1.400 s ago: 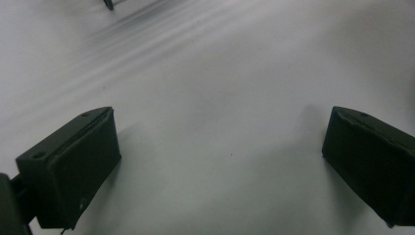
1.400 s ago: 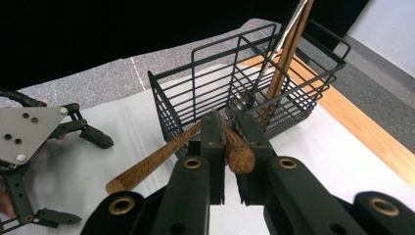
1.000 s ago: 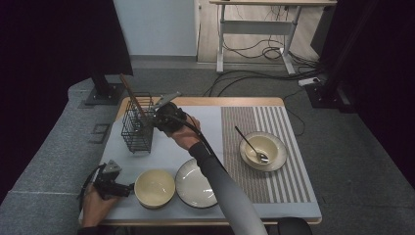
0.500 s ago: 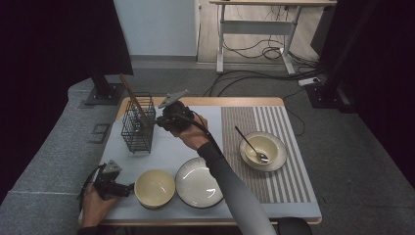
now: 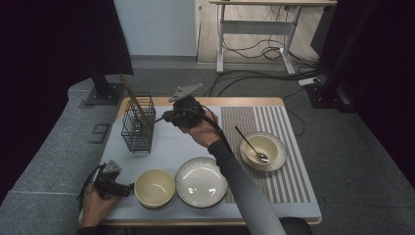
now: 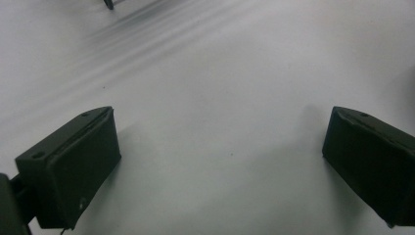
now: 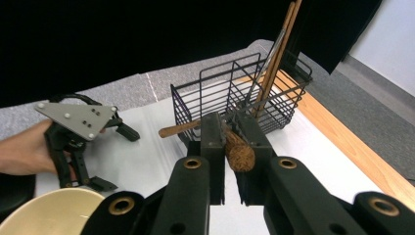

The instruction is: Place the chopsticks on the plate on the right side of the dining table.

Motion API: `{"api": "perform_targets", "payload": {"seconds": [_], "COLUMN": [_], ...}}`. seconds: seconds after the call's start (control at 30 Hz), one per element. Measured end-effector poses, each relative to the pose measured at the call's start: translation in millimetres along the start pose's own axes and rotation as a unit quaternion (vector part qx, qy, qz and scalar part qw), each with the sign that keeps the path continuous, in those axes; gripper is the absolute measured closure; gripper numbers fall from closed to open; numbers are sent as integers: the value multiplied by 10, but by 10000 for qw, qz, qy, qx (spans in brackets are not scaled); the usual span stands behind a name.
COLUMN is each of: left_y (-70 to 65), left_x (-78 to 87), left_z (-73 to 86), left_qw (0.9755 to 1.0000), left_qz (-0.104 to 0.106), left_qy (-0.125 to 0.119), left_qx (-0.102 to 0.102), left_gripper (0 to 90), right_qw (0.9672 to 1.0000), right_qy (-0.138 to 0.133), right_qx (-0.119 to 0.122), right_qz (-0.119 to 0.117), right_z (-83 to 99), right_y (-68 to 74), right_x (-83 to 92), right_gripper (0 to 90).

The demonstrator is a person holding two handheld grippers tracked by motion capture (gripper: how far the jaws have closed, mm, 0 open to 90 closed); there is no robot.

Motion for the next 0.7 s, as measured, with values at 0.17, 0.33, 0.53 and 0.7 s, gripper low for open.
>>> {"api": "perform_targets", "payload": {"seconds": [0.17, 0.33, 0.53, 0.7], "left_y": [1, 1, 2, 2], "left_x": [-1, -1, -1, -1], "left_z": [0, -1, -1, -1], "left_qw": [10000, 10000, 10000, 10000], "left_qz": [2, 3, 1, 0], "left_qy": [3, 7, 5, 4], "left_qx": [4, 8, 5, 4], "left_gripper": [1, 0, 0, 0], "right_qw": [10000, 9999, 9997, 9995], "right_qy": [-15, -117, -143, -155], "right_qx": [28, 52, 54, 2], "right_qz": [45, 78, 171, 269], "right_z": [-29, -48, 5, 87], "right_y": [-9, -13, -32, -60], "right_x": [127, 281, 453, 577], "right_gripper": [834, 834, 834, 835]}}
Point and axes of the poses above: each handheld gripper's, and its own axes: x roughly backward along the jaws, z roughly out of its underside, y roughly to its left, the point moved 1 cm from there along -x, roughly forward along the jaws, and after that the axes turned 12 degrees about x, right-handed, at the moved point
